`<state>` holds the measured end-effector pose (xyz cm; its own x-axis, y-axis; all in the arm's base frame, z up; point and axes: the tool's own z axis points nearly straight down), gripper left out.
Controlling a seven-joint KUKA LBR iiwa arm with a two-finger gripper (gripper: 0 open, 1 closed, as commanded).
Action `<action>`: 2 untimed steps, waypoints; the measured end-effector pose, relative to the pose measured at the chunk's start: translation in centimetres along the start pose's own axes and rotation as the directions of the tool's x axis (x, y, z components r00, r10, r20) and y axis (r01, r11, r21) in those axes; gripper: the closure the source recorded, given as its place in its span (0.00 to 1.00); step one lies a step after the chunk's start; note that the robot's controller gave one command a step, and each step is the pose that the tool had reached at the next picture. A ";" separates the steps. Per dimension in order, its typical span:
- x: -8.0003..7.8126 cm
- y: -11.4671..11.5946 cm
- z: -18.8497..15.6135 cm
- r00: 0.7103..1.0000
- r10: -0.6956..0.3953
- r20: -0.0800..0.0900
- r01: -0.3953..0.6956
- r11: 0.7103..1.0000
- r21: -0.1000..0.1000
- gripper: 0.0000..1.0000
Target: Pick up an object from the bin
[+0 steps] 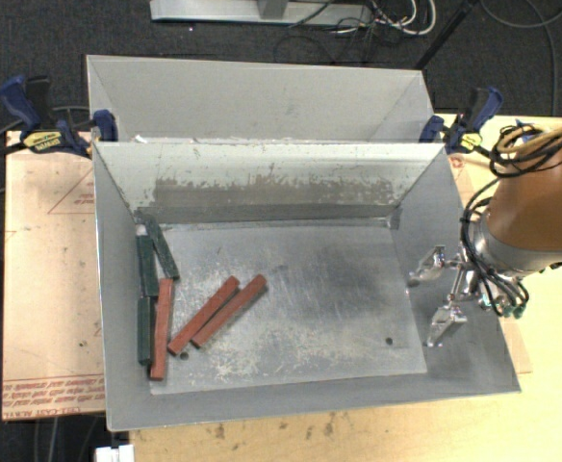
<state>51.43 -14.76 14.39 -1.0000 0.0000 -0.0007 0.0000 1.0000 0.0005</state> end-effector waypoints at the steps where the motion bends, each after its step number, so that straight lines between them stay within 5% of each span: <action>1: -4.1 2.3 1.9 1.000 -0.017 0.004 0.017 1.000 0.002 0.00; 2: -6.0 3.7 1.2 1.000 0.018 0.000 -0.018 1.000 -0.002 0.00</action>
Offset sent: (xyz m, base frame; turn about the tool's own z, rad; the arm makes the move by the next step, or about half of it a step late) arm 0.0670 0.0410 0.0038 0.0511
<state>57.46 -11.05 13.19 -0.9998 0.0175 -0.0003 0.0175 0.9998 0.0023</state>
